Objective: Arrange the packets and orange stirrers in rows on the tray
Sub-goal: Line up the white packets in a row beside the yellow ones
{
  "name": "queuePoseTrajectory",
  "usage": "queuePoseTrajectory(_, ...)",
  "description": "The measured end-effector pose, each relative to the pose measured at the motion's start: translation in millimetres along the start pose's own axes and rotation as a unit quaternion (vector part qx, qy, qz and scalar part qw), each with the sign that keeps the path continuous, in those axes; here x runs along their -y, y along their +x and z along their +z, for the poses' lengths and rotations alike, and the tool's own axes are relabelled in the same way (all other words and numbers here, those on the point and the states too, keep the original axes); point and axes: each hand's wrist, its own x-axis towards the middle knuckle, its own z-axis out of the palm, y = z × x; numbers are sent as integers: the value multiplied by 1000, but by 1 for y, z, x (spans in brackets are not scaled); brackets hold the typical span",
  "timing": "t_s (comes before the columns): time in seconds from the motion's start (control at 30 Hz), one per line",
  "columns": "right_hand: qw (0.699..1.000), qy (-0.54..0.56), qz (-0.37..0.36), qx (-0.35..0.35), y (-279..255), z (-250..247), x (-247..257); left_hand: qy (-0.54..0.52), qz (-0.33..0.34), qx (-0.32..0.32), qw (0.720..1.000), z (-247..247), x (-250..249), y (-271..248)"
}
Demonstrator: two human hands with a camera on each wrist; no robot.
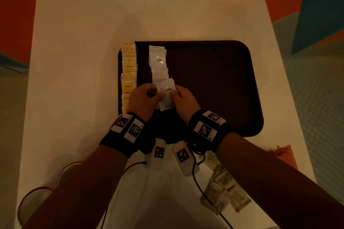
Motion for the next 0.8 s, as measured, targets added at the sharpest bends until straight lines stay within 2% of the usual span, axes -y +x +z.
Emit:
queuePoseTrajectory(0.1, 997, -70, -28, -3, 4, -1, -5, 13, -5, -15, 1000, 2, 1, 0)
queuePoseTrajectory(0.17, 997, -74, -37, -3, 4, -3, -5, 10, -5, -21, 1000, 3, 2, 1)
queuePoseTrajectory(0.3, 992, -113, -54, -16, 8, -4, -8, 42, 29, -13, 999, 6, -2, 3)
queuePoseTrajectory(0.57, 982, -183, -40, 18, 5, -7, -4, 51, 52, -6, 997, 4, -6, -10)
queuePoseTrajectory(0.8, 980, -193, -35, 24, -1, -6, -2, -20, -6, 56, 998, 6, -7, -33)
